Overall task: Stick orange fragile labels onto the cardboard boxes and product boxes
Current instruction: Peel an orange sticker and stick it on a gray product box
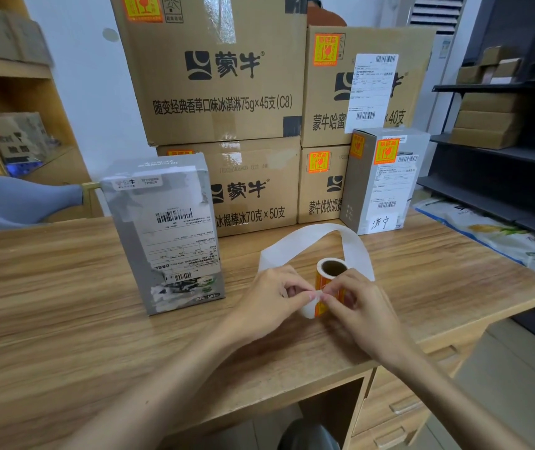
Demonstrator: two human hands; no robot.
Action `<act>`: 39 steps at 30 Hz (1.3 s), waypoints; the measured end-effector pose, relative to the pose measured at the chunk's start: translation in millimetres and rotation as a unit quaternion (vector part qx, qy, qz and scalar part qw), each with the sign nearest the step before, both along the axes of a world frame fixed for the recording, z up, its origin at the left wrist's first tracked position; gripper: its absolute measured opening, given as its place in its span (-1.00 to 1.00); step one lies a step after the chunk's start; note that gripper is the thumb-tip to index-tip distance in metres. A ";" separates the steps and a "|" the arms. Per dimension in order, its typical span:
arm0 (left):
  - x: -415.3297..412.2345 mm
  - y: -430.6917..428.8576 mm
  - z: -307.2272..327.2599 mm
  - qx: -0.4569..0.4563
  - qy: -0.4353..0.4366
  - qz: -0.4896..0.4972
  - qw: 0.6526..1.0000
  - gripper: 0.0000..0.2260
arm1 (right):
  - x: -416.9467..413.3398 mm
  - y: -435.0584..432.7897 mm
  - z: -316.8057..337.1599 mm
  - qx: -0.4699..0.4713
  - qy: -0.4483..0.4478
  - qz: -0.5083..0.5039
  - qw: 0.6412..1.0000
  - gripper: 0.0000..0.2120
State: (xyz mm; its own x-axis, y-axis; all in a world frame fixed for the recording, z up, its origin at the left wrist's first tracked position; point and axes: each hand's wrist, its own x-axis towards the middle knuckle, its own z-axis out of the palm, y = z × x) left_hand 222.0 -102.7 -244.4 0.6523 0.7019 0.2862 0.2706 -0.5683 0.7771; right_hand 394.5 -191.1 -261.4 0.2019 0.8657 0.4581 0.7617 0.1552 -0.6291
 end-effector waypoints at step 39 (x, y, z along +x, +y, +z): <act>0.5 1.4 6.0 0.048 -0.042 0.128 0.990 -0.75 | 31.9 -35.3 24.9 0.093 0.065 -0.039 0.993 -0.79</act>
State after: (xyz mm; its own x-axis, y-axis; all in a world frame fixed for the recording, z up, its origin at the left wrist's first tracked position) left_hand 222.5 -101.3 -238.5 0.4279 0.8076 0.4058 0.3511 -0.5623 0.7487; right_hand 426.4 -226.4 -236.5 0.3336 0.7479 0.5739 0.6903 0.2208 -0.6890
